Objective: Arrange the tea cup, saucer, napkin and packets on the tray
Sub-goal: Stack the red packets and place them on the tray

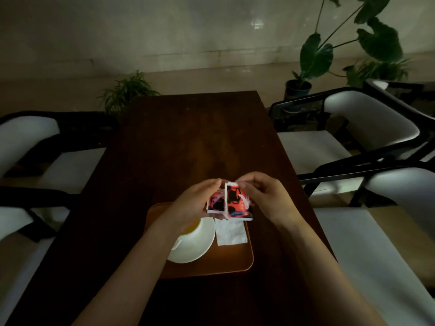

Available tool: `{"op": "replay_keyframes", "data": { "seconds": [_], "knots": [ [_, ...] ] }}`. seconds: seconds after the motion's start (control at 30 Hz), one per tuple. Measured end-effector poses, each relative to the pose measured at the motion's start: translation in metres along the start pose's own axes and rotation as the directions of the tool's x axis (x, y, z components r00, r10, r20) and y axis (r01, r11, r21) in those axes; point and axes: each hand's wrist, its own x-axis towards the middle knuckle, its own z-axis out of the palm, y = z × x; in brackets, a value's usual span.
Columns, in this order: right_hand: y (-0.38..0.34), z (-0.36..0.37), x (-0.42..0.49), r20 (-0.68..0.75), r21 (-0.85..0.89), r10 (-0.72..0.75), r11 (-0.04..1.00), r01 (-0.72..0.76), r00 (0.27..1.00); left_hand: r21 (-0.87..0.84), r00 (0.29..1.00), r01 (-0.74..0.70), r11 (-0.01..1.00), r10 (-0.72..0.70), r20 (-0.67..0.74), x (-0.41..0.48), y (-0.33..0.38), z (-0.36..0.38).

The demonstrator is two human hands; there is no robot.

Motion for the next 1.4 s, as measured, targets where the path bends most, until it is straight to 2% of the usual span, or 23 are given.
{"op": "replay_keyframes", "data": {
  "seconds": [0.07,0.17,0.3,0.37,0.43,0.53,0.63,0.73,0.83,0.9,1.0,1.1,1.27,1.3,1.4],
  "knots": [
    [-0.003,0.007,-0.001,0.041,-0.155,-0.056,0.986,0.062,0.998,0.044,0.999,0.044,0.998,-0.044,-0.006,-0.007,-0.001,0.0],
    [-0.005,0.017,-0.003,0.077,-0.445,-0.177,0.874,0.193,0.981,0.1,0.996,0.061,0.993,-0.066,0.051,-0.016,-0.008,-0.001],
    [-0.003,0.031,-0.007,0.132,-0.532,-0.265,0.794,0.294,0.955,0.099,0.998,0.029,0.995,-0.034,0.052,-0.026,-0.021,-0.009],
    [0.001,0.035,-0.012,0.002,-0.5,-0.259,0.836,0.225,0.966,0.04,0.997,0.028,0.999,-0.031,0.074,-0.029,-0.025,-0.014],
    [0.005,0.039,-0.022,-0.128,-0.358,-0.133,0.93,0.079,0.983,-0.017,0.999,0.041,0.999,-0.041,0.019,-0.033,-0.031,-0.018],
    [0.019,0.051,-0.043,-0.087,-0.247,0.056,0.966,-0.076,0.995,-0.066,0.996,0.049,0.997,-0.054,-0.068,-0.034,-0.046,-0.024],
    [0.031,0.064,-0.061,-0.145,-0.291,0.096,0.947,-0.135,0.985,-0.178,0.986,0.119,0.977,-0.138,-0.096,-0.038,-0.062,-0.025],
    [0.037,0.071,-0.072,-0.215,-0.32,0.093,0.934,-0.16,0.972,-0.264,0.98,0.186,0.946,-0.199,-0.024,-0.044,-0.075,-0.025],
    [0.045,0.082,-0.082,-0.181,-0.381,0.104,0.909,-0.168,0.978,-0.207,0.976,0.218,0.954,-0.207,0.075,-0.051,-0.09,-0.023],
    [0.051,0.088,-0.089,-0.225,-0.377,0.123,0.904,-0.203,0.967,-0.167,0.976,0.213,0.963,-0.201,0.087,-0.055,-0.098,-0.02],
    [0.061,0.091,-0.101,-0.295,-0.3,0.198,0.91,-0.287,0.935,-0.125,0.973,0.231,0.965,-0.229,0.028,-0.058,-0.111,-0.013],
    [0.072,0.089,-0.112,-0.214,-0.239,0.298,0.907,-0.346,0.93,-0.034,0.972,0.225,0.974,-0.227,-0.062,-0.054,-0.125,-0.005],
    [0.097,0.075,-0.107,-0.261,-0.269,0.36,0.864,-0.426,0.896,-0.031,0.962,0.248,0.968,-0.25,-0.107,-0.035,-0.146,0.011],
    [0.103,0.072,-0.103,-0.272,-0.276,0.37,0.854,-0.44,0.888,0.014,0.961,0.239,0.971,-0.234,-0.146,-0.029,-0.15,0.015],
    [0.121,0.063,-0.089,-0.295,-0.317,0.367,0.833,-0.453,0.882,0.318,0.943,0.184,0.93,-0.076,-0.323,-0.009,-0.161,0.026]
  ]
}}
